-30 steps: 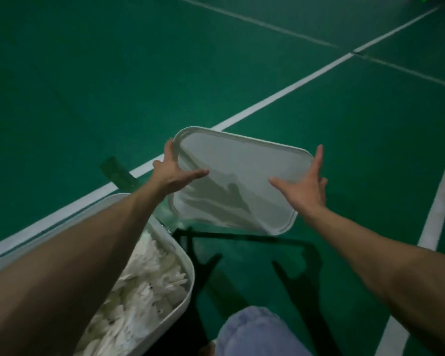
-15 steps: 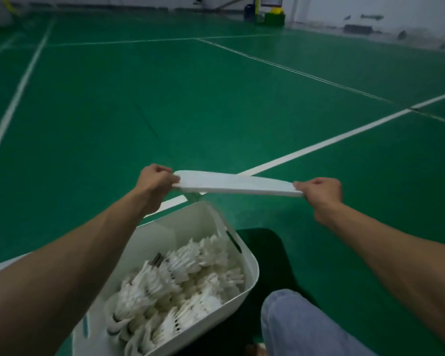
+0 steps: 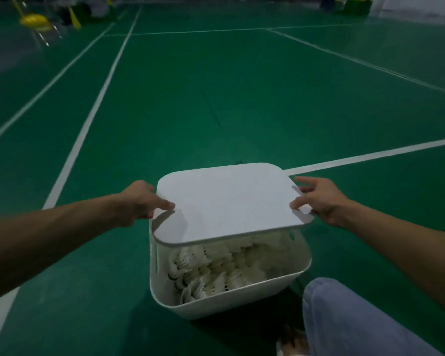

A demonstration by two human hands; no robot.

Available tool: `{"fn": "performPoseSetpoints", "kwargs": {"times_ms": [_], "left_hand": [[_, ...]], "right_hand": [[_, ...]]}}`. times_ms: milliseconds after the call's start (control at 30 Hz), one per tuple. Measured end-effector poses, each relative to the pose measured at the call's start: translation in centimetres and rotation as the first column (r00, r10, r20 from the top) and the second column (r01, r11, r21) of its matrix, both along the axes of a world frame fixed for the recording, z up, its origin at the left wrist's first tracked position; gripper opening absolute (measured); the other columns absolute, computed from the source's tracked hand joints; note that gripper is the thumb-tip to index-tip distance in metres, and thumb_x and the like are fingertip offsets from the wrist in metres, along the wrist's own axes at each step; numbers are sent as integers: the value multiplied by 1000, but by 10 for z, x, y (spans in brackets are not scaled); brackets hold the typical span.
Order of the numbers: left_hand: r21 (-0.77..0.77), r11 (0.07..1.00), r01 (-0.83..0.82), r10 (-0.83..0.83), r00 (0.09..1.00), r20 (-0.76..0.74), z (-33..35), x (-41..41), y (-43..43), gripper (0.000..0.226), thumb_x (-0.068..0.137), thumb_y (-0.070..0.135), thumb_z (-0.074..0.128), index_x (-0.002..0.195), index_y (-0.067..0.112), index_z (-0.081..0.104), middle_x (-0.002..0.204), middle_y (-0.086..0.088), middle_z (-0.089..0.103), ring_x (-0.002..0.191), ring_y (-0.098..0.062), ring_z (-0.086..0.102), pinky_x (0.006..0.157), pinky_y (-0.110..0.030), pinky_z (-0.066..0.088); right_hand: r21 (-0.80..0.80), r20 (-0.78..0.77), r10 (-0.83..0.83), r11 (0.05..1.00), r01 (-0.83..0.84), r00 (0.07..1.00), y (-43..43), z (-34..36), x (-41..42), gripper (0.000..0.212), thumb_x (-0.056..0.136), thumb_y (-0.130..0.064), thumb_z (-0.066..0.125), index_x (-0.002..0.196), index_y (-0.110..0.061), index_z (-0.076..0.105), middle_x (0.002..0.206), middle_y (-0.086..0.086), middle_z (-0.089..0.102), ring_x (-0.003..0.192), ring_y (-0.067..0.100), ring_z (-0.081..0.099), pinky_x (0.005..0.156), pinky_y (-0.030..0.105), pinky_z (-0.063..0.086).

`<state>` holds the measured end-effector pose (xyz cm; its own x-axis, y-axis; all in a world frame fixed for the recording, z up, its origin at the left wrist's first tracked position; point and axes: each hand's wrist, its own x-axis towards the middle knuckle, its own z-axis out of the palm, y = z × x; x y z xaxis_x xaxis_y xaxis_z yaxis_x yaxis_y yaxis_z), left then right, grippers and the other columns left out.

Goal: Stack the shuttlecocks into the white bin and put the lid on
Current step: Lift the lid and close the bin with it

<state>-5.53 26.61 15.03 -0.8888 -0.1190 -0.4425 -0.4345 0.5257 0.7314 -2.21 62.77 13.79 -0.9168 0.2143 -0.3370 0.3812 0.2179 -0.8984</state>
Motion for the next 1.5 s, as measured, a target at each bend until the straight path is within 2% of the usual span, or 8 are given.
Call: {"fn": "performPoseSetpoints", "kwargs": {"times_ms": [167,333,500,633,967,1333,1400,1500], "left_hand": [[-69,998,-7,3,998,-59,-29,35,-18,29,67,1,82,93,-5,71,79,-16,69,65,-23,56,64,-34,47],[-56,998,0,-3,999,-44,-47,54,-20,43,68,-3,80,109,1,67,85,-12,71,75,-27,65,70,-33,51],[-27,999,-24,23,999,-28,-58,64,-21,74,66,-7,79,134,5,50,84,-8,69,80,-25,65,78,-37,51],[13,998,-53,54,998,-34,-59,67,-19,83,66,-5,81,139,10,45,88,-10,70,85,-27,67,87,-46,52],[7,998,-59,59,998,-23,-54,72,-16,85,62,-5,83,137,9,46,87,-13,71,84,-28,67,85,-43,52],[-30,999,-25,24,999,-22,-61,82,-18,79,70,2,80,134,15,35,87,-13,62,82,-29,62,84,-48,52],[-39,999,0,-1,1000,-24,-62,82,-20,80,70,4,80,135,15,35,94,-10,61,87,-28,62,84,-46,52],[-172,979,107,-127,986,-107,-63,78,-22,95,67,16,81,144,19,26,130,-9,44,113,-30,51,99,-44,44]], "right_hand": [[173,-12,64,983,-61,998,-24,-12,17,82,70,4,80,142,-10,43,93,5,57,75,19,60,60,31,49],[291,-36,86,954,-71,996,-34,-30,32,62,74,-1,78,131,-5,55,83,-7,56,86,26,58,75,39,51],[358,-17,95,930,-82,995,-39,-45,35,64,74,-10,80,132,-9,54,118,9,65,93,28,63,71,37,54],[401,-9,115,911,-102,993,-34,-45,36,48,73,-11,80,118,-11,63,108,7,67,91,28,62,69,36,52],[415,-7,93,906,-82,996,-27,-46,40,33,68,-7,81,98,-11,68,93,8,70,76,22,62,55,26,46],[483,46,111,868,-120,993,-34,-56,38,65,66,-16,84,126,-7,60,111,12,67,81,25,64,53,26,48],[490,38,98,865,-104,994,-36,-55,37,59,66,-18,84,120,-7,63,108,11,67,79,24,64,54,29,52],[533,40,99,839,-105,994,-37,-56,34,70,66,-31,83,129,-11,57,123,12,58,100,28,59,80,36,54]]}}
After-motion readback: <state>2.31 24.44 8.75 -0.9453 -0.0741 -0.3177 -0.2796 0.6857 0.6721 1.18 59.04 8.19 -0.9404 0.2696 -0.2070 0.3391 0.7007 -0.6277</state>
